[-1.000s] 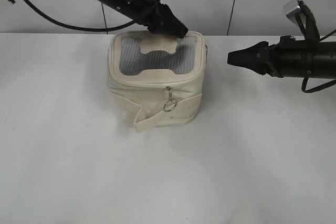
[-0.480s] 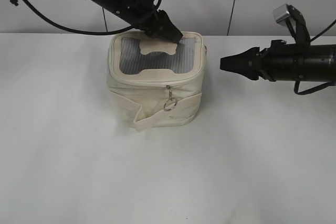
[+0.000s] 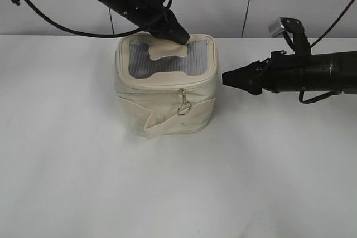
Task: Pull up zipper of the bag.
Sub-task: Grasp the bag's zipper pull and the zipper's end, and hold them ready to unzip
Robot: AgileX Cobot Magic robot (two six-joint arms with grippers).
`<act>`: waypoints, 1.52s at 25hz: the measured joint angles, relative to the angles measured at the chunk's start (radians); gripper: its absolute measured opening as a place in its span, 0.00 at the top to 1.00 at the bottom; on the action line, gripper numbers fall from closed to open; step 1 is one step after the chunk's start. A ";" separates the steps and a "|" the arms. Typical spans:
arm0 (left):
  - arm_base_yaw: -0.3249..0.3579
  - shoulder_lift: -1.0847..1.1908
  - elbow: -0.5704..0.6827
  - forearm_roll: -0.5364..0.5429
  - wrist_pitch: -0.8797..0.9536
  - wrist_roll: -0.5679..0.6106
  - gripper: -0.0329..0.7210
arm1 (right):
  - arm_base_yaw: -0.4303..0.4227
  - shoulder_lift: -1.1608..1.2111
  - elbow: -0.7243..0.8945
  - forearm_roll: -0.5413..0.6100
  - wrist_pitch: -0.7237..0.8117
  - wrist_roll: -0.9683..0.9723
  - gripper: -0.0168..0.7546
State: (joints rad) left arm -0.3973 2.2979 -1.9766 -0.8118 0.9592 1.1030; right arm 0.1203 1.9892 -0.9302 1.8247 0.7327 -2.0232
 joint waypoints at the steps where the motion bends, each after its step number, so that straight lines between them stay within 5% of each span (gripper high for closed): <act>1: 0.000 0.000 0.000 -0.002 0.000 0.000 0.88 | 0.007 0.002 -0.008 0.000 -0.020 -0.001 0.44; 16: 0.004 0.000 0.000 -0.004 -0.010 -0.002 0.89 | 0.116 0.103 -0.216 0.000 -0.228 -0.005 0.49; 18: 0.005 0.000 0.000 -0.004 -0.010 -0.003 0.89 | 0.118 0.131 -0.248 0.000 -0.228 -0.005 0.58; 21: 0.005 0.000 0.000 -0.005 -0.011 -0.003 0.89 | 0.125 0.151 -0.270 0.000 -0.226 -0.004 0.86; 24: 0.005 0.000 0.000 -0.004 -0.013 -0.004 0.89 | 0.126 0.152 -0.273 0.000 -0.226 0.036 0.97; 38: -0.001 0.000 0.001 0.004 -0.042 -0.137 0.89 | 0.126 -0.141 0.102 -0.021 -0.237 0.142 0.97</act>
State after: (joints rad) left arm -0.3978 2.2979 -1.9755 -0.8076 0.9168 0.9661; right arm 0.2459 1.8478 -0.8278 1.8034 0.4957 -1.8807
